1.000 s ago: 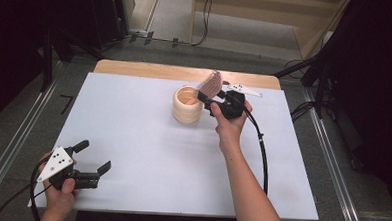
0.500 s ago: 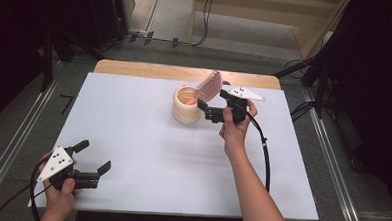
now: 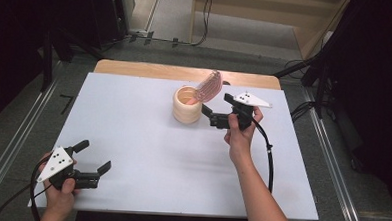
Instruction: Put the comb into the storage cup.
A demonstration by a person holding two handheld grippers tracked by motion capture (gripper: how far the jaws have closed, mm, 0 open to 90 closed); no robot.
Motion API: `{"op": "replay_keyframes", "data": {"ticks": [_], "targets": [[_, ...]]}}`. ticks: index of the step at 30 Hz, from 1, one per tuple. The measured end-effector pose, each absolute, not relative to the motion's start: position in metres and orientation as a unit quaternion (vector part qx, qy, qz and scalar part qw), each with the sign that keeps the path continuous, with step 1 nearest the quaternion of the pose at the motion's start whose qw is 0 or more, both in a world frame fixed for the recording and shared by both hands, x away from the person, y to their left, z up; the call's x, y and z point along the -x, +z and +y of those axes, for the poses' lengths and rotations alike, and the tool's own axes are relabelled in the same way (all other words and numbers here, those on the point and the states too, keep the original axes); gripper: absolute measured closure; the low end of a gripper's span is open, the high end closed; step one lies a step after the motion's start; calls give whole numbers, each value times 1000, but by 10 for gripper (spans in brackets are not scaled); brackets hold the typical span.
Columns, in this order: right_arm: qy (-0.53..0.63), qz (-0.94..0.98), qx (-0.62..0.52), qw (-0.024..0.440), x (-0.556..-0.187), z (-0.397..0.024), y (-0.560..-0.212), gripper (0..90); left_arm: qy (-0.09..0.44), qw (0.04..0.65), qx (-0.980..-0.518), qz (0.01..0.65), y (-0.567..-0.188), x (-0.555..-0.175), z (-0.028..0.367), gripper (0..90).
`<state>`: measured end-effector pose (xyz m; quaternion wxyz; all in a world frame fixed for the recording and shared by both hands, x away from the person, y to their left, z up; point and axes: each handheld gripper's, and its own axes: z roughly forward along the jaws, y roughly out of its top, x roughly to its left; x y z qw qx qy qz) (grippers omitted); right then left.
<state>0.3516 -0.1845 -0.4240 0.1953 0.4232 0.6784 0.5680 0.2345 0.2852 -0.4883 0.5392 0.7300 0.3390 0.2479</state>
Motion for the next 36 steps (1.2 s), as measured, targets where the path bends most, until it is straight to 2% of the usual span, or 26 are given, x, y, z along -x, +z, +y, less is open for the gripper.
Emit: {"op": "replay_keyframes", "data": {"ticks": [36], "targets": [[567, 680, -414, 212, -303, -219, -435, 0, 249, 539, -729, 340, -488, -234, 285, 0]]}}
